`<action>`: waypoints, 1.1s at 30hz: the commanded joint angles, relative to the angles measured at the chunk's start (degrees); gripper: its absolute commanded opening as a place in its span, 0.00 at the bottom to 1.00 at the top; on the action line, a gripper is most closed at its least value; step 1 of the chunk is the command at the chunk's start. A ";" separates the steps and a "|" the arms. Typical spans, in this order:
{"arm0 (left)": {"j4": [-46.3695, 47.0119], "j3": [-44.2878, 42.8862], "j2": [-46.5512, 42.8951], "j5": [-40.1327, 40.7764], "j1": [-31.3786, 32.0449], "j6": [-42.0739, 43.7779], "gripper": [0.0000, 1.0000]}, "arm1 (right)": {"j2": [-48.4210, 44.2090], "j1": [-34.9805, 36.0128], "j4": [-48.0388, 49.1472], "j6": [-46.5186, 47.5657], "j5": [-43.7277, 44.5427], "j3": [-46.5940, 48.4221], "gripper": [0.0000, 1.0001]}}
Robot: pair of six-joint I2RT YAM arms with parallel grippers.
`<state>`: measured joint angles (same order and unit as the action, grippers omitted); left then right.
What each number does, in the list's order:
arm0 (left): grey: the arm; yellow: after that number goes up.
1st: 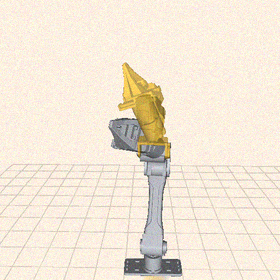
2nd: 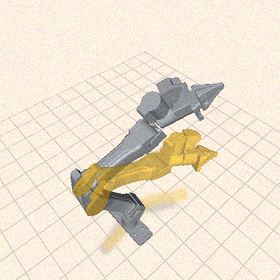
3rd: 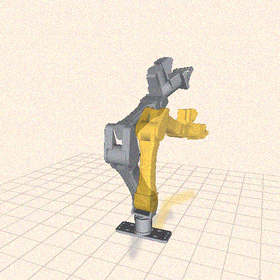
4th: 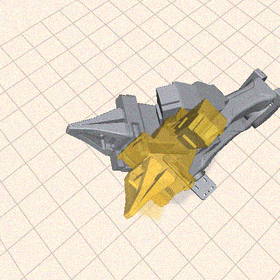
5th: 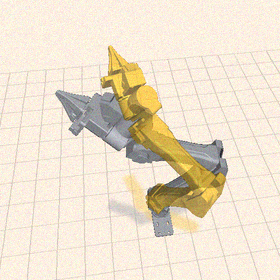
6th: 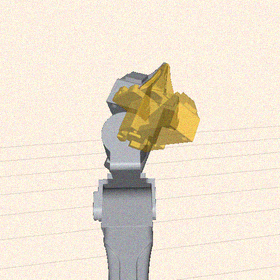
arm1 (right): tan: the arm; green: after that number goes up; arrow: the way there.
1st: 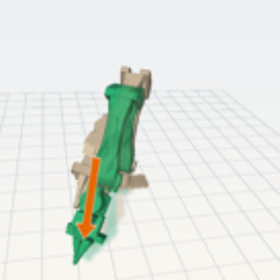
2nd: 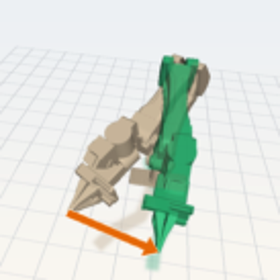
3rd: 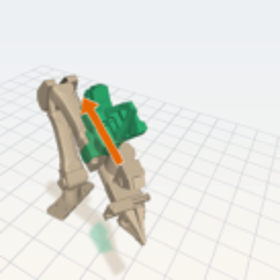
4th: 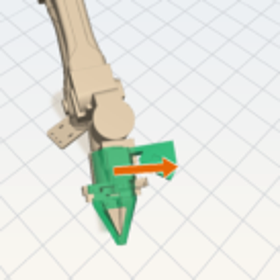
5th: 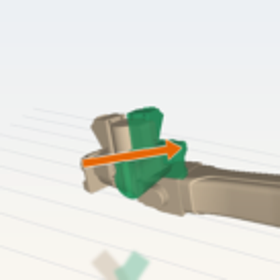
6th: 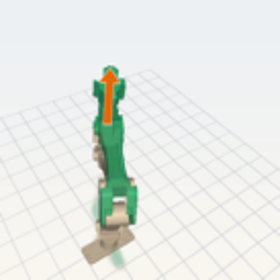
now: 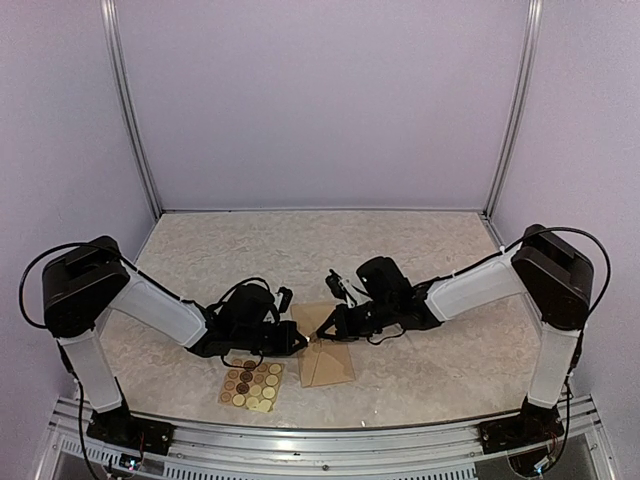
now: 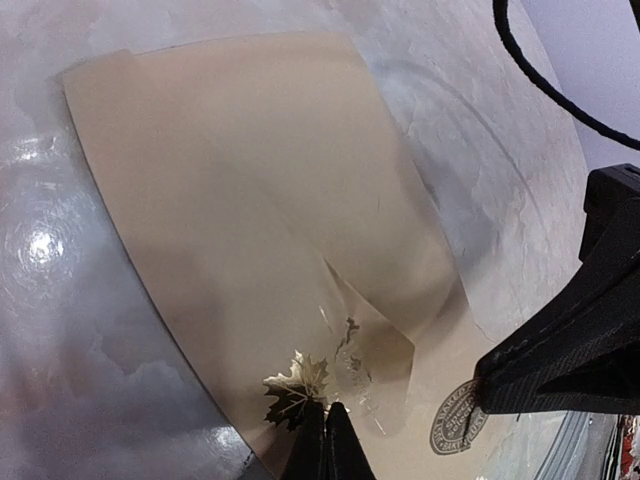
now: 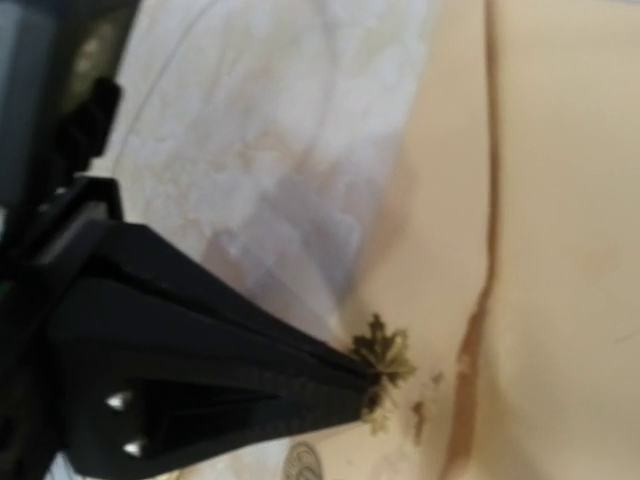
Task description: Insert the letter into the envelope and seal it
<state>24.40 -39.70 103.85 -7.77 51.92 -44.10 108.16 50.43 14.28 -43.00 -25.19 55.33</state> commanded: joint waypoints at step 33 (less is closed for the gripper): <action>-2.63 -1.42 0.50 -0.39 0.44 0.43 0.00 | 5.82 -1.48 -1.49 0.50 3.96 1.47 0.00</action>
<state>24.14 -39.83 103.85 -7.77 51.94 -44.07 112.36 49.36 13.26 -42.96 -22.04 55.79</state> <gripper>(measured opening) 0.002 0.003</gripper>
